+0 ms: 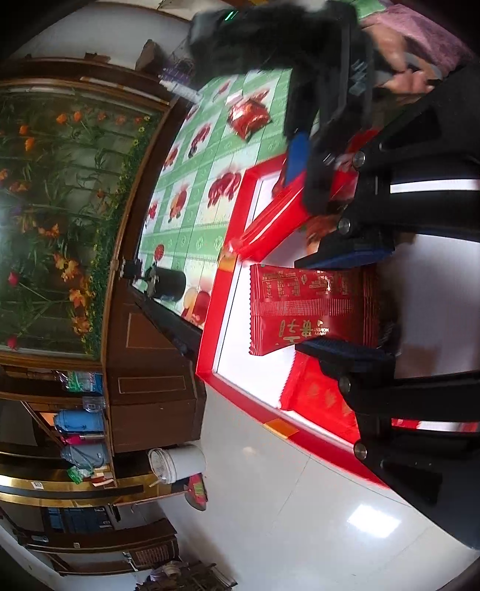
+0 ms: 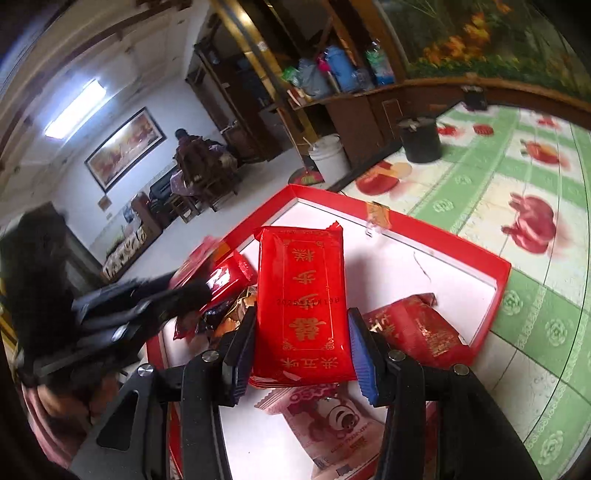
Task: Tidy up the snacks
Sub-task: 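Carry both red packets over the white tray and open both tools to release them, then reach both tools toward the remaining red packets on the table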
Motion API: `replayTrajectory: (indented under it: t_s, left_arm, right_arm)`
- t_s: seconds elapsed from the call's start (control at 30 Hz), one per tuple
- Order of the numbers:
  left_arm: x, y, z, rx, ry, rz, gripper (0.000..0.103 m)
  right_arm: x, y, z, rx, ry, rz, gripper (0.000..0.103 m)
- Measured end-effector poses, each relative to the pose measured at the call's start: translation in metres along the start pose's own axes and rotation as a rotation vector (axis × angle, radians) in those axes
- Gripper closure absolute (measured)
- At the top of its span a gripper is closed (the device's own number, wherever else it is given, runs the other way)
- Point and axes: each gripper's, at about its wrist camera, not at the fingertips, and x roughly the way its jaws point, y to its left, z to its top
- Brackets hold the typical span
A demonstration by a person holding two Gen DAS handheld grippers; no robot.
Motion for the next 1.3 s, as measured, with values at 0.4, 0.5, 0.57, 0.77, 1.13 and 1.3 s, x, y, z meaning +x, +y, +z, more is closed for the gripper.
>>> replayTrajectory:
  t_s: [0.4,0.5,0.57,0.77,1.13,1.3]
  left_arm:
    - [0.031,-0.006,0.013,-0.007,0.056,0.035,0.07]
    - [0.036,-0.006,0.014,-0.017,0.08,0.063,0.062]
    - [0.037,-0.006,0.015,-0.021,0.091,0.082,0.044]
    - [0.018,-0.018,0.017,0.027,0.026,0.144,0.038]
    - [-0.014,-0.089,0.012,0.192,-0.075,0.04,0.028]
    - [-0.011,-0.113,0.001,0.231,-0.041,-0.018,0.028]
  right_arm:
    - [-0.009,-0.013,-0.001,0.02,-0.046,-0.056,0.054]
    - [-0.007,-0.012,-0.001,0.008,-0.025,-0.072,0.053]
    - [-0.01,-0.012,0.0,0.013,-0.027,-0.067,0.051]
    - [-0.043,-0.033,0.013,0.077,-0.104,-0.052,0.038]
    - [-0.133,-0.161,0.02,0.321,-0.302,-0.221,0.036]
    - [-0.133,-0.207,0.015,0.387,-0.293,-0.268,0.038]
